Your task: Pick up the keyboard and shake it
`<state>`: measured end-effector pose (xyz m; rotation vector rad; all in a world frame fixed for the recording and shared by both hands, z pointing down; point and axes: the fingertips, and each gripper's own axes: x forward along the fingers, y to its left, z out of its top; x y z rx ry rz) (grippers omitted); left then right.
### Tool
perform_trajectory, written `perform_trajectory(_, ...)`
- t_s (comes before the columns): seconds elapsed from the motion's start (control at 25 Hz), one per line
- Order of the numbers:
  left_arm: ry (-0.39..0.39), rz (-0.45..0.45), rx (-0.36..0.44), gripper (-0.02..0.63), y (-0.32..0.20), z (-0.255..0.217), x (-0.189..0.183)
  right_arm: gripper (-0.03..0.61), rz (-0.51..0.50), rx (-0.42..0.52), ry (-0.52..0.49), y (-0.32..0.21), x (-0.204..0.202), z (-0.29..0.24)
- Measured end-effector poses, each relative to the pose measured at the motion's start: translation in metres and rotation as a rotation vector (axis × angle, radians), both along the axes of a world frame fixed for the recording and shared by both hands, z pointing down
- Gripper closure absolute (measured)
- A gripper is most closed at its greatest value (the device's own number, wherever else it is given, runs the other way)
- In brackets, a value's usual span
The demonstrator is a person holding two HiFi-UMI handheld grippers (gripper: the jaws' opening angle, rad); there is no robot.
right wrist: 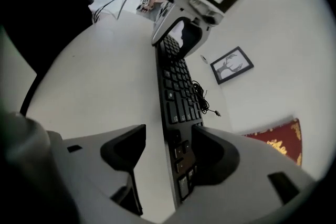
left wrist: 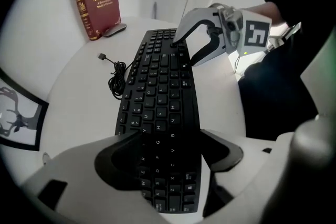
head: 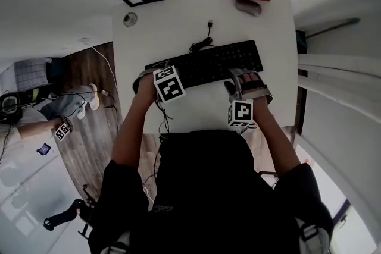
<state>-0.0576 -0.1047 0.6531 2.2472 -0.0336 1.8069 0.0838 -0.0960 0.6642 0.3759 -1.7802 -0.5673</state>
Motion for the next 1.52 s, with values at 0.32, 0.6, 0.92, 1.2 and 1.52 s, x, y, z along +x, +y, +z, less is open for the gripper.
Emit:
perform_trajectory(0.32,0.039,-0.01,-0.064,0.27,-0.003,-0.007,-0.002,0.397,-0.061,0.131,0.219,-0.038,-0.001,0.004)
perform_trajectory(0.6,0.081,-0.13,0.186,0.292,-0.011,-0.035,-0.012,0.458,-0.038,0.168,0.181,-0.048,-0.002,-0.016)
perform_trajectory(0.92,-0.025,-0.202,0.559,0.304,-0.007,-0.069,-0.024,0.492,-0.033,0.158,0.167,-0.057,-0.005,-0.028)
perform_trajectory(1.2,-0.174,-0.045,0.655,0.304,-0.017,-0.047,-0.034,0.499,-0.03,0.023,0.147,-0.048,-0.013,-0.036)
perform_trajectory(1.52,-0.197,0.074,0.667,0.433,-0.024,-0.039,-0.023,0.5,-0.007,-0.012,0.148,-0.037,-0.01,-0.038)
